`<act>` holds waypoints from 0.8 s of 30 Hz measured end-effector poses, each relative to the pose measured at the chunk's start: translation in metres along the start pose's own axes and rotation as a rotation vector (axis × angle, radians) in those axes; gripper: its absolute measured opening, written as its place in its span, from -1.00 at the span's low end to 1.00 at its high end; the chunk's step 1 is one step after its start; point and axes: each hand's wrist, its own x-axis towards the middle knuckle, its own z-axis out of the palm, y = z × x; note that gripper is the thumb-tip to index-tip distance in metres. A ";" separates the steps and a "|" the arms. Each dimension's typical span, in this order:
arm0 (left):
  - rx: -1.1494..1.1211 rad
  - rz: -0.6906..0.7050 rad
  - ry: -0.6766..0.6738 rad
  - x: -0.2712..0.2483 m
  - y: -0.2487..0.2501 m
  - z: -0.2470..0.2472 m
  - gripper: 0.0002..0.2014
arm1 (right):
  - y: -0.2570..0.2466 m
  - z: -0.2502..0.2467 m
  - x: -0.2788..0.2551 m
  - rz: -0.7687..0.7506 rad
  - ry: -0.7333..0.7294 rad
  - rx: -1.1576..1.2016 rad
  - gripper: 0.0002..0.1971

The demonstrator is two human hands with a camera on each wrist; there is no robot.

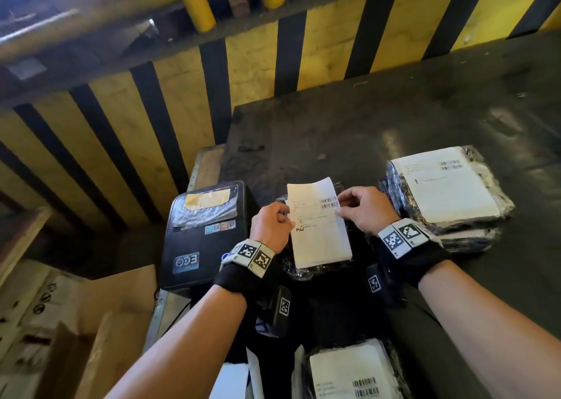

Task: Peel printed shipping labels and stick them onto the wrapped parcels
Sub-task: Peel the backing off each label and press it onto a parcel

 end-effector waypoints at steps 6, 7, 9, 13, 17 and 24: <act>0.036 -0.010 -0.022 0.000 -0.004 0.003 -0.76 | 0.005 0.005 0.000 0.010 -0.023 0.020 -0.77; 0.041 -0.008 -0.024 0.000 -0.004 0.004 -0.76 | 0.005 0.005 -0.001 0.009 -0.021 0.018 -0.78; 0.044 -0.011 -0.022 0.000 -0.003 0.004 -0.77 | 0.005 0.005 -0.001 0.006 -0.013 0.014 -0.78; 0.029 -0.020 -0.022 0.000 -0.003 0.006 -0.78 | 0.004 0.006 -0.001 0.004 -0.001 0.004 -0.79; 0.055 -0.012 -0.011 -0.002 -0.003 0.009 -0.78 | 0.004 0.009 -0.003 -0.006 0.016 -0.027 -0.79; 0.113 -0.001 -0.009 -0.014 0.007 0.011 -0.63 | 0.003 0.016 -0.006 -0.045 0.053 -0.115 -0.77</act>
